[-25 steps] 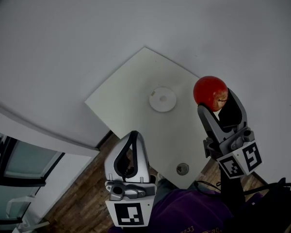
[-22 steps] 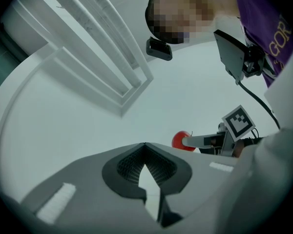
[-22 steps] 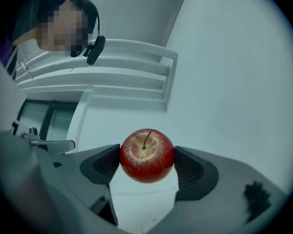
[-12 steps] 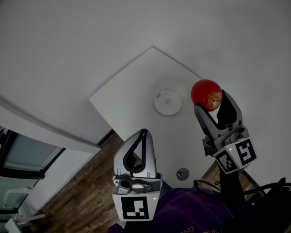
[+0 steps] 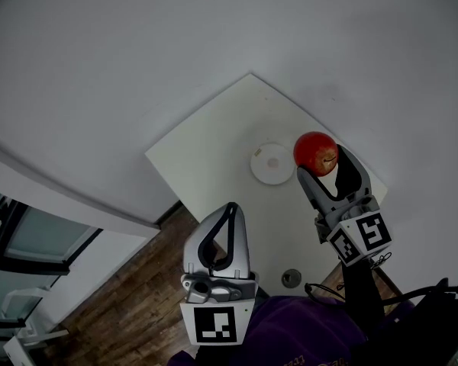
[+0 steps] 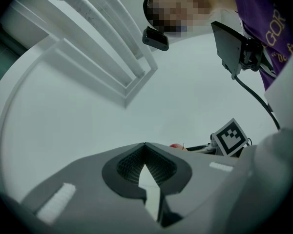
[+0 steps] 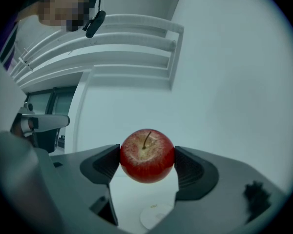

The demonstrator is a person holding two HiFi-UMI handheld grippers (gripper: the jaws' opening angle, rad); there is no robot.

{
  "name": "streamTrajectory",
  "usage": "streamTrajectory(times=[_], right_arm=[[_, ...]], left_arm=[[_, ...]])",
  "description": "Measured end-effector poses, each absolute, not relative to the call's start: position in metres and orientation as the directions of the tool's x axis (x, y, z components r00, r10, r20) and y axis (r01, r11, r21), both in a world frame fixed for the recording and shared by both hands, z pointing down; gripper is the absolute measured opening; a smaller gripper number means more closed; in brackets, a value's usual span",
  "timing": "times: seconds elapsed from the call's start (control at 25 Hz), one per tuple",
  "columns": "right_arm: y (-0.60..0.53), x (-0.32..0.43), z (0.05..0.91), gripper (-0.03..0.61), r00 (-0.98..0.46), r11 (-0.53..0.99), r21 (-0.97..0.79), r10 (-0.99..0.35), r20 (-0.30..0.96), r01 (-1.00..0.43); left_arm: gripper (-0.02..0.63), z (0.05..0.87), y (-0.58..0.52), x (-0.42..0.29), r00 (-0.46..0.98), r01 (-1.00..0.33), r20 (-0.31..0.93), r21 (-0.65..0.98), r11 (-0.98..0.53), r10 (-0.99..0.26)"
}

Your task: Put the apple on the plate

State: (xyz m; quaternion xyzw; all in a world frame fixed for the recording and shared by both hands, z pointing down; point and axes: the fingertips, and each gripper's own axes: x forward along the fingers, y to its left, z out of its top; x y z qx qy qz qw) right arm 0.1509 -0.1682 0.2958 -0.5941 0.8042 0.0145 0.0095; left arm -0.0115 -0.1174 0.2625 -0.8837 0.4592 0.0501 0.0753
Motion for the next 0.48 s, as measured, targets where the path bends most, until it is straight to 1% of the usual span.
streamTrajectory(times=[0.32, 0.48], right_arm=[[-0.179, 0.139, 0.316, 0.353, -0.307, 0.308, 0.018, -0.951, 0.04, -0.951], [-0.182, 0.142, 0.336, 0.353, -0.291, 0.293, 0.012, -0.953, 0.086, -0.956]], left_arm=[[0.006, 0.267, -0.122, -0.024, 0.557, -0.831, -0.128, -0.068, -0.553, -0.821], [0.006, 0.269, -0.119, -0.027, 0.554, -0.832, -0.114, -0.063, -0.551, -0.825]])
